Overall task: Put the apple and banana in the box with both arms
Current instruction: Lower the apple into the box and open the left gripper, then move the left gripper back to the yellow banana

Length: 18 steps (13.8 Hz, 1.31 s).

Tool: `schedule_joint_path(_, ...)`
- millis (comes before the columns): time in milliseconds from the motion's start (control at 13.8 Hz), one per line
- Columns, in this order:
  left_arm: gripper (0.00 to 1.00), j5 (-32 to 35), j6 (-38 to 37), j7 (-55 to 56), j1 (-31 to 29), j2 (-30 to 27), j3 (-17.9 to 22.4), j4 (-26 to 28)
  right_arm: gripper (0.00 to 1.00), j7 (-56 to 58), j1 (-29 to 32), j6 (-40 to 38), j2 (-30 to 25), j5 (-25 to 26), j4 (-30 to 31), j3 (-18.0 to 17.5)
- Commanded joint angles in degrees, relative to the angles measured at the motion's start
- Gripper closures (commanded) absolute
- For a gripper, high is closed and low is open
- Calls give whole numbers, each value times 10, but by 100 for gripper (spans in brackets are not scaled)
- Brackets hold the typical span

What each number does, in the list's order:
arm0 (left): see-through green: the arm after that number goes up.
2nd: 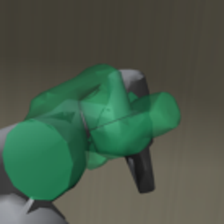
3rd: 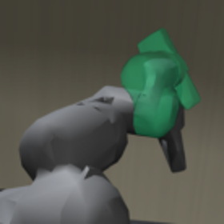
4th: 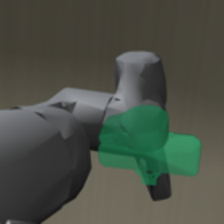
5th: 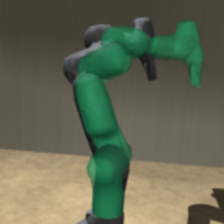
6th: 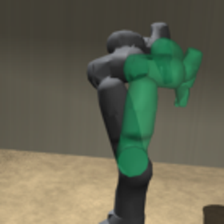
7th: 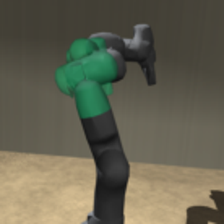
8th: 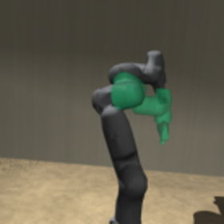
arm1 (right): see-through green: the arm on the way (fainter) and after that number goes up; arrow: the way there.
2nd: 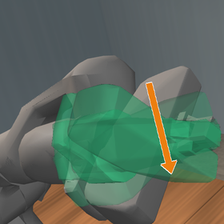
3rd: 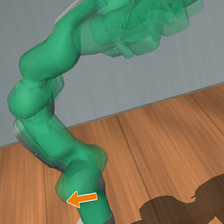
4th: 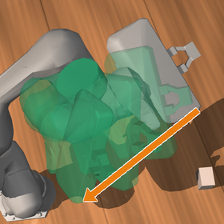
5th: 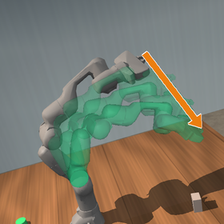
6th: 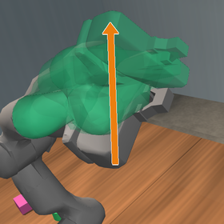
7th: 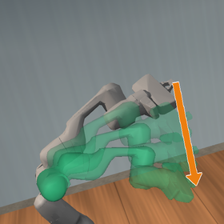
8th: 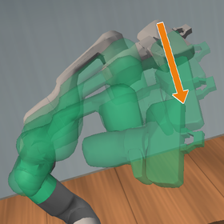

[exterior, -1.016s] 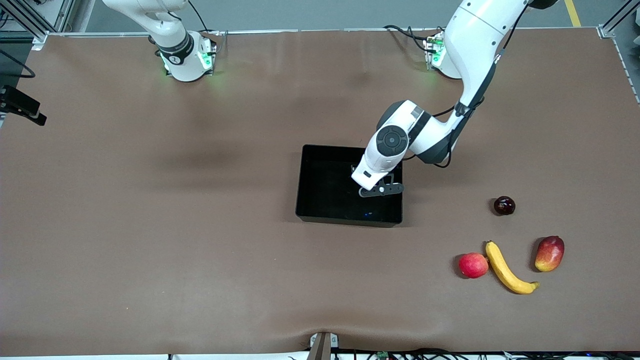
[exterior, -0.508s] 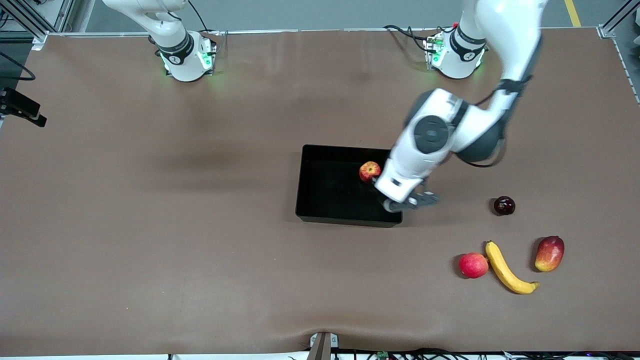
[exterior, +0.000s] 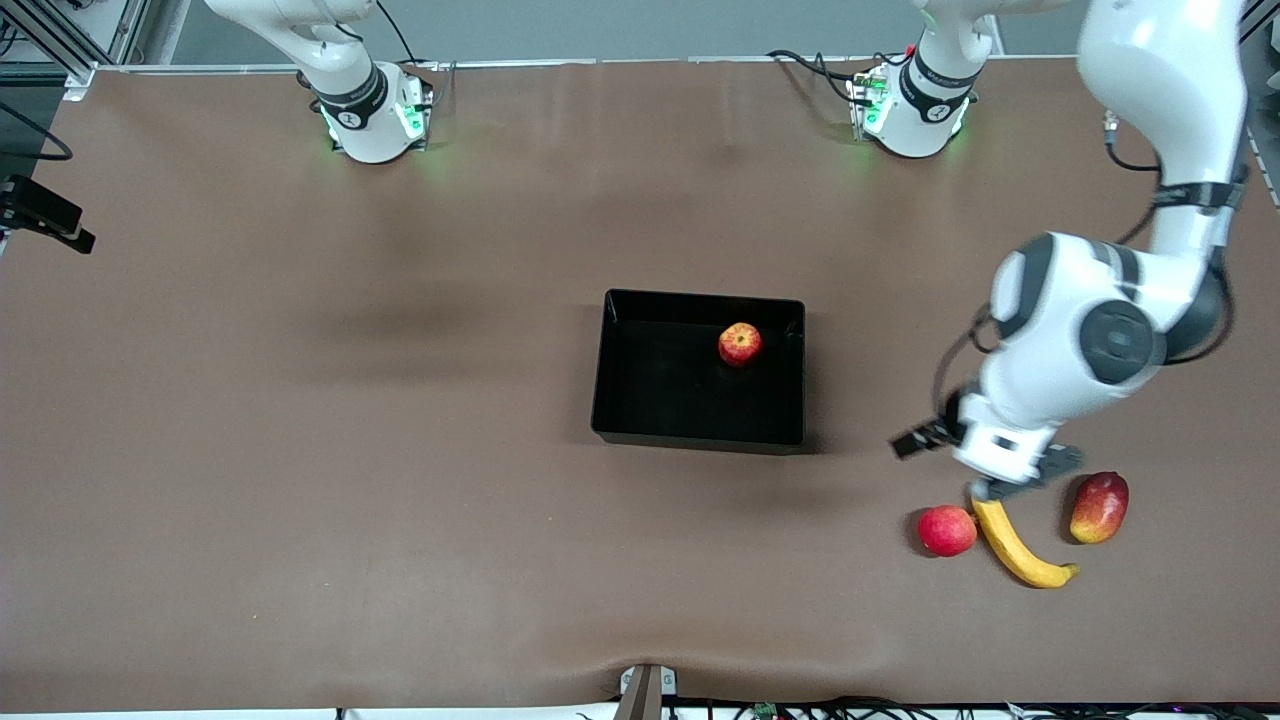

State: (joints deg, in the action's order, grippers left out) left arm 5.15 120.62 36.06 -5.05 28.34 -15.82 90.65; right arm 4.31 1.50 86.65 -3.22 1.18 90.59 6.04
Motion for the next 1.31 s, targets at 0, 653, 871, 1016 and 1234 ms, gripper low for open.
schedule_joint_path(0, 0, 7, 5, 2, -40, 56, -7, -64, 0, 8, 6, -10, 6, -7, -14, -4)
schedule_joint_path(653, 0, 6, 235, -1, -67, 196, 51, -122, 0, 8, 14, -15, 6, -20, -13, -3)
schedule_joint_path(871, 0, 6, 275, 9, -68, 223, 56, -123, 0, 8, 14, -15, 6, -20, -13, -3)
schedule_joint_path(1016, 2, 5, 275, 6, -70, 228, 56, -123, 0, 8, 13, -16, 6, -20, -13, -3)
schedule_joint_path(1234, 7, 4, 278, 8, -69, 241, 56, -123, 0, 8, 16, -16, 6, -20, -13, -3)
